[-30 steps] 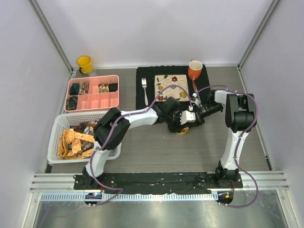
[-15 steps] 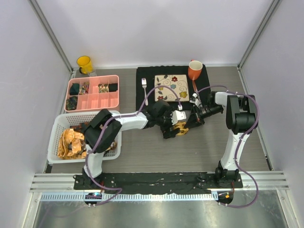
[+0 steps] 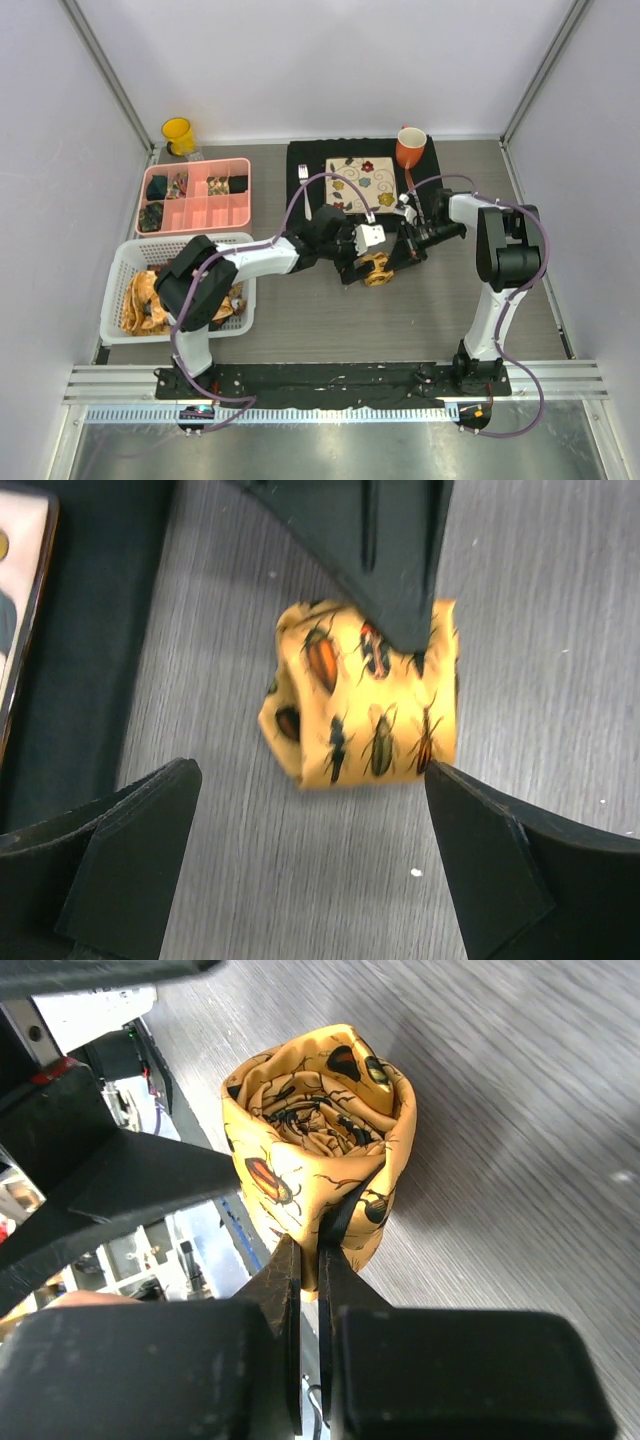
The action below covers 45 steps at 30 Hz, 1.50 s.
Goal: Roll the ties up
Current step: Pick up the tie at the center of the board.
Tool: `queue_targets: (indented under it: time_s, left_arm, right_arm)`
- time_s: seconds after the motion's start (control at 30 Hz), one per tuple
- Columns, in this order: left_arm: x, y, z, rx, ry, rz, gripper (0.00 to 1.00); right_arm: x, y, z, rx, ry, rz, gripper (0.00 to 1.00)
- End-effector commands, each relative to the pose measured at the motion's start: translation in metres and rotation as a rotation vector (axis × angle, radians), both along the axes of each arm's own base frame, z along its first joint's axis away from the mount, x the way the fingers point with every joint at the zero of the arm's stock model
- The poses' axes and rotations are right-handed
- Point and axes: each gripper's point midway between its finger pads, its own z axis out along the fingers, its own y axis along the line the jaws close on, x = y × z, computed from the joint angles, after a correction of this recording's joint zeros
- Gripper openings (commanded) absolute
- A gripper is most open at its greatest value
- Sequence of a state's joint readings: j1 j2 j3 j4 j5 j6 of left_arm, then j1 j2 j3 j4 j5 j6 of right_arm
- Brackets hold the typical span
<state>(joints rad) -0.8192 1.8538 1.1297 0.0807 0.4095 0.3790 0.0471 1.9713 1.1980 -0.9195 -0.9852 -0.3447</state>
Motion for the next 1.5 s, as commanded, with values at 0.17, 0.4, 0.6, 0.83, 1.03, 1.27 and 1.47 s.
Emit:
queue_targets:
  time_s: [0.17, 0.4, 0.6, 0.83, 1.03, 1.27, 1.47]
  left_arm:
    - [0.001, -0.036, 0.001, -0.104, -0.015, -0.075, 1.0]
    - [-0.018, -0.043, 0.008, -0.152, 0.034, -0.173, 1.0]
    - [-0.034, -0.039, 0.008, -0.164, 0.082, -0.209, 1.0]
    - [-0.014, -0.04, 0.001, -0.154, 0.038, -0.12, 1.0]
    - [0.005, -0.042, 0.002, -0.163, -0.04, -0.066, 1.0]
    - [-0.003, -0.044, -0.002, -0.132, -0.012, -0.121, 0.89]
    - [-0.015, -0.037, -0.005, -0.097, 0.021, -0.166, 0.72]
  right_arm:
    - [0.005, 0.016, 0.03, 0.045, -0.075, -0.011, 0.01]
    - [0.013, 0.018, 0.036, 0.022, -0.093, -0.042, 0.01]
    - [0.017, 0.017, 0.036, 0.006, -0.101, -0.062, 0.01]
    - [0.015, 0.025, 0.051, 0.082, -0.078, -0.074, 0.01]
    - [-0.001, 0.026, 0.052, 0.106, -0.041, -0.054, 0.01]
    - [-0.006, 0.028, 0.06, 0.124, -0.043, -0.047, 0.01]
    - [0.004, 0.03, 0.072, 0.136, -0.063, -0.056, 0.01]
